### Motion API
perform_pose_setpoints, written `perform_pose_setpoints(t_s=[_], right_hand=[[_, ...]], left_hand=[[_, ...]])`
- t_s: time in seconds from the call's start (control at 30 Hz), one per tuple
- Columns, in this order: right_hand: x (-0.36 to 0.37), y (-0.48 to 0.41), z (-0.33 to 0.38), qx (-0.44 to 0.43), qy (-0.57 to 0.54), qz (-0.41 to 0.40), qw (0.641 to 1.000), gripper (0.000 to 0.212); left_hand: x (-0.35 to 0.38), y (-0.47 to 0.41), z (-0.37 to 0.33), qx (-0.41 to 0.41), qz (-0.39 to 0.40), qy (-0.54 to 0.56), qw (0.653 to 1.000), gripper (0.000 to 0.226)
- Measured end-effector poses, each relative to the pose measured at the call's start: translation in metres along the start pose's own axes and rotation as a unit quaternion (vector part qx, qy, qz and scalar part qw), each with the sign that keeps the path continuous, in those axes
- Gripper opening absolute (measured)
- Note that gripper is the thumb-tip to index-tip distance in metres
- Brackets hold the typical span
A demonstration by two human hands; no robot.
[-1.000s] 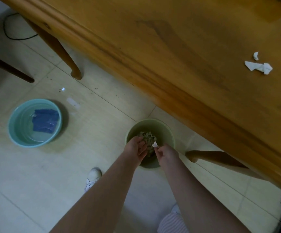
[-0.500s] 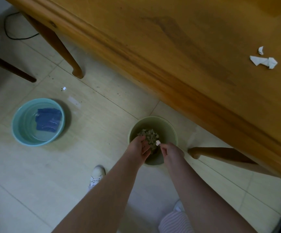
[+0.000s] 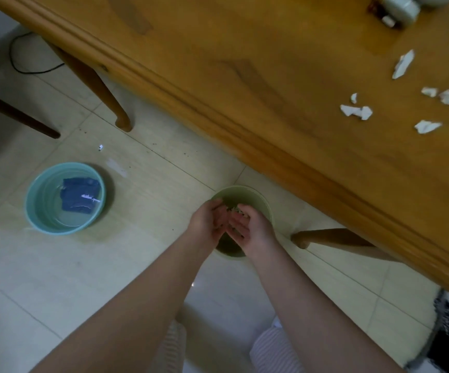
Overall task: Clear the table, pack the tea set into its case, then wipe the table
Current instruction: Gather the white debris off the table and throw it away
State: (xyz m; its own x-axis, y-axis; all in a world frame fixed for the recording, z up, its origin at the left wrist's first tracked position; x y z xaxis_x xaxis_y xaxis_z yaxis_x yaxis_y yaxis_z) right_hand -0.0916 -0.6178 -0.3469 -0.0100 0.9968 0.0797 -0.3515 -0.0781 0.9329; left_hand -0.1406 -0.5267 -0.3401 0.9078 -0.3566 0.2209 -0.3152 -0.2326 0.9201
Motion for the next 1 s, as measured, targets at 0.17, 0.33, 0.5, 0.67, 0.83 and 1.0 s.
perform_pose_setpoints(t_s=[0.17,0.33,0.5,0.67,0.83,1.0], right_hand=[[0.013,0.058,0.017,-0.004,0.004,0.048,0.999,0.02],[0.023,0.109,0.019,-0.019,0.024,0.082,0.996,0.024],[0.027,0.17,0.035,-0.042,0.024,0.133,0.99,0.022],[0.018,0.223,0.073,-0.089,0.009,0.159,0.983,0.02],[0.002,0.263,0.121,-0.154,-0.019,0.145,0.977,0.017],[-0.024,0.282,0.169,-0.197,-0.058,0.099,0.974,0.021]], left_hand=[[-0.008,0.051,-0.035,0.065,0.003,-0.033,0.997,0.024],[-0.014,0.112,-0.053,0.101,0.008,-0.005,0.995,0.022],[-0.011,0.163,-0.082,0.159,0.007,-0.02,0.987,0.018],[0.011,0.214,-0.106,0.191,0.021,-0.042,0.98,0.024],[0.058,0.254,-0.123,0.208,0.052,-0.084,0.973,0.027],[0.115,0.271,-0.121,0.215,0.101,-0.145,0.96,0.027]])
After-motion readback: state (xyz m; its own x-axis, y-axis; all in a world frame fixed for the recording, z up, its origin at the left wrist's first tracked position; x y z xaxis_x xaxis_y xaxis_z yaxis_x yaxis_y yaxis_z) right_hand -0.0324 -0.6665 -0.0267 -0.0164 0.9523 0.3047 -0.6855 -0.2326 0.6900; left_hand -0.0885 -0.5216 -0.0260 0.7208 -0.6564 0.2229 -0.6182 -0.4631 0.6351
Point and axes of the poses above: each hand's wrist, its own y-axis away from the middle knuckle, its own x-axis out of the palm, z = x × y, the point moved 5 cm from there along -y, towards the middle knuckle, and after that the axes turned 3 degrees about -z, right-handed, at the moved point
